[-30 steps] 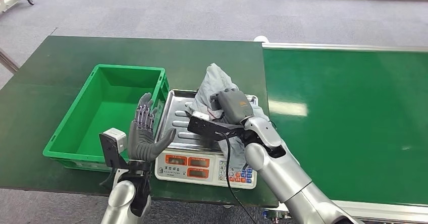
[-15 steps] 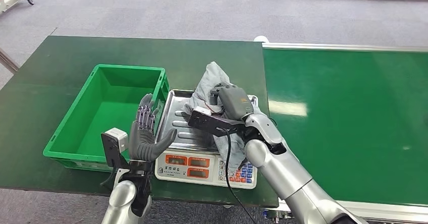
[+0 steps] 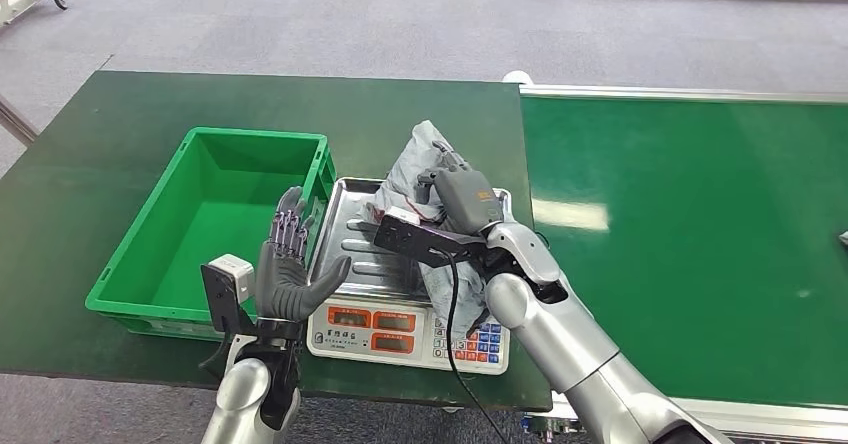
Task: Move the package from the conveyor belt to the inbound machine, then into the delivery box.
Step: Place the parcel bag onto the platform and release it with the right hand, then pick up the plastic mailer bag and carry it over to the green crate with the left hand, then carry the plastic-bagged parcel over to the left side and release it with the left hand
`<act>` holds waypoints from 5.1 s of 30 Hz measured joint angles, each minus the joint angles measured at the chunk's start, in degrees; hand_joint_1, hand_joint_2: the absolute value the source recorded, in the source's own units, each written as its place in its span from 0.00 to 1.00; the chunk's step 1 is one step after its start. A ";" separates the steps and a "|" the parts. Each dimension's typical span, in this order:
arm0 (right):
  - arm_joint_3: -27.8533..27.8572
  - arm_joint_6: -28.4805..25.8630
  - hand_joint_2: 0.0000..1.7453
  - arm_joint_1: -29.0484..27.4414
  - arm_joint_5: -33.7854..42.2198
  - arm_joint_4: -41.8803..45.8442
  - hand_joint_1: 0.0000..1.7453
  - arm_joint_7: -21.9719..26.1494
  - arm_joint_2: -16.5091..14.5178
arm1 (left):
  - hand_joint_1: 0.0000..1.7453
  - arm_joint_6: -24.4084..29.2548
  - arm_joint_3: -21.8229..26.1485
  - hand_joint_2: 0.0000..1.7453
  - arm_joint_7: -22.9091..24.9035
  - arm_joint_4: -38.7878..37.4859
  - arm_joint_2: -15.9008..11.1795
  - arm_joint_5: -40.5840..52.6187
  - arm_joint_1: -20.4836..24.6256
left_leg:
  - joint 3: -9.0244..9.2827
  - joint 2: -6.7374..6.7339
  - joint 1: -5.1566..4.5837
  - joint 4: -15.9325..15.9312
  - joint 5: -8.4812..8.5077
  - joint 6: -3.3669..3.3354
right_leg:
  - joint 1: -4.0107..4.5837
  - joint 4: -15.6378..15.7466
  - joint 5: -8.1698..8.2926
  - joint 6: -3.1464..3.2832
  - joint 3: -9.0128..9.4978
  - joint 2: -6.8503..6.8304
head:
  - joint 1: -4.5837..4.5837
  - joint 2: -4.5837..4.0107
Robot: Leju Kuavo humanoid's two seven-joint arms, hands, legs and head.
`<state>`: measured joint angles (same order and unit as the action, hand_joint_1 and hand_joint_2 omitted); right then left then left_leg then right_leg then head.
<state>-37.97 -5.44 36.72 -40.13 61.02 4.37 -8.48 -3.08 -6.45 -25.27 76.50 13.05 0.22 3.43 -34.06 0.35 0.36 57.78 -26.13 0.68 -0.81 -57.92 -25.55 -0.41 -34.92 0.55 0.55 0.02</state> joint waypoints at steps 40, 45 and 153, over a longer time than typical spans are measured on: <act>15.50 -4.00 1.00 -17.05 25.42 13.55 0.00 13.87 -1.22 | 0.00 3.84 -8.63 1.00 0.18 -32.08 0.58 32.17 22.89 | -0.07 0.20 -0.02 0.02 0.04 0.03 | -0.02 0.03 0.01 -0.01 -0.03 -0.16 | 0.00 0.00; 15.50 -3.33 1.00 -16.75 26.04 13.55 0.00 14.54 -1.94 | 0.00 7.16 -12.68 1.00 1.03 -38.01 1.44 41.43 26.72 | -0.06 0.23 -0.03 0.03 0.05 0.01 | -0.04 0.03 0.01 -0.01 0.00 -0.18 | 0.00 0.00; 35.58 -1.21 1.00 -43.56 33.10 31.15 0.00 20.87 -3.37 | 0.91 21.62 14.49 1.00 12.65 -11.50 -42.13 69.25 21.26 | -0.18 -0.36 0.15 -0.21 0.01 0.61 | 0.26 -0.08 -0.06 0.56 -0.44 0.46 | 0.00 0.00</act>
<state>-2.38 -6.66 -6.84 -7.03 92.17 25.24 -11.85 18.53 8.04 -12.62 65.00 -29.09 69.47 24.69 -34.24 -0.01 0.50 57.57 -26.12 1.29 -0.55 -58.00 -25.61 0.16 -35.36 1.01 0.55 0.02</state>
